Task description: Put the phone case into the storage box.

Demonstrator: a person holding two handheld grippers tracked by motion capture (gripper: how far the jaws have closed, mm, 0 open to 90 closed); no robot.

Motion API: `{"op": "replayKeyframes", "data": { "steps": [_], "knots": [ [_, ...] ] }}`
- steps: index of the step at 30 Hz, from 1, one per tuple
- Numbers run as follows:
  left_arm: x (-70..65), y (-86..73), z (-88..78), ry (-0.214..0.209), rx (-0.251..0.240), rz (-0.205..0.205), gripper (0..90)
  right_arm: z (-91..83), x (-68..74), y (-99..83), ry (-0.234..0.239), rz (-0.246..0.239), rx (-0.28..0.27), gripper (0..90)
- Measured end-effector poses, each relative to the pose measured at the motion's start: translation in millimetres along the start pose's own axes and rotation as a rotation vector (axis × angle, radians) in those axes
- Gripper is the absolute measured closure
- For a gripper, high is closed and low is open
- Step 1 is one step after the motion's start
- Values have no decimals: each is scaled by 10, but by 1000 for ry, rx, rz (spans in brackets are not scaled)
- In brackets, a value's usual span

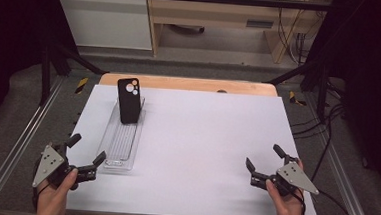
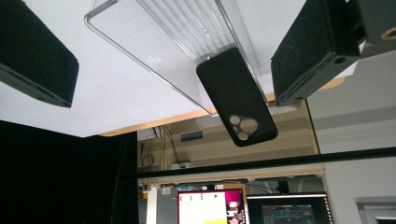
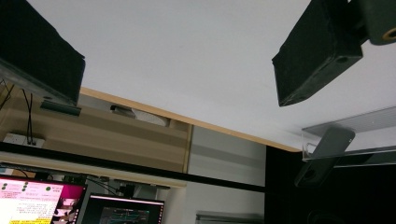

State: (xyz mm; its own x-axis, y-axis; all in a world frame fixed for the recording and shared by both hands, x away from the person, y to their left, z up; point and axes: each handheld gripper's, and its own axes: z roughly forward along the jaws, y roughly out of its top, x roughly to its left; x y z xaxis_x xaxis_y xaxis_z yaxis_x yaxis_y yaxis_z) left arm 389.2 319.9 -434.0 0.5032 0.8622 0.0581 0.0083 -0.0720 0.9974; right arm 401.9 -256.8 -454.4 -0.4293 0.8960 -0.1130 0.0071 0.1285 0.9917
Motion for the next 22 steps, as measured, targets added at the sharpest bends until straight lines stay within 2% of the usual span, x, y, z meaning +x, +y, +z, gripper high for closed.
{"op": "replayKeyframes", "data": {
  "steps": [10,20,22],
  "knots": [
    [-36,-136,80,-14,12,2,5,-53,-94,-31,-12,4,1,26],
    [-17,-236,127,0,-19,-10,6,-22,-89,-122,13,18,34,28],
    [-28,-229,124,-3,-22,4,6,-8,-84,-136,15,21,41,27]
  ]
}}
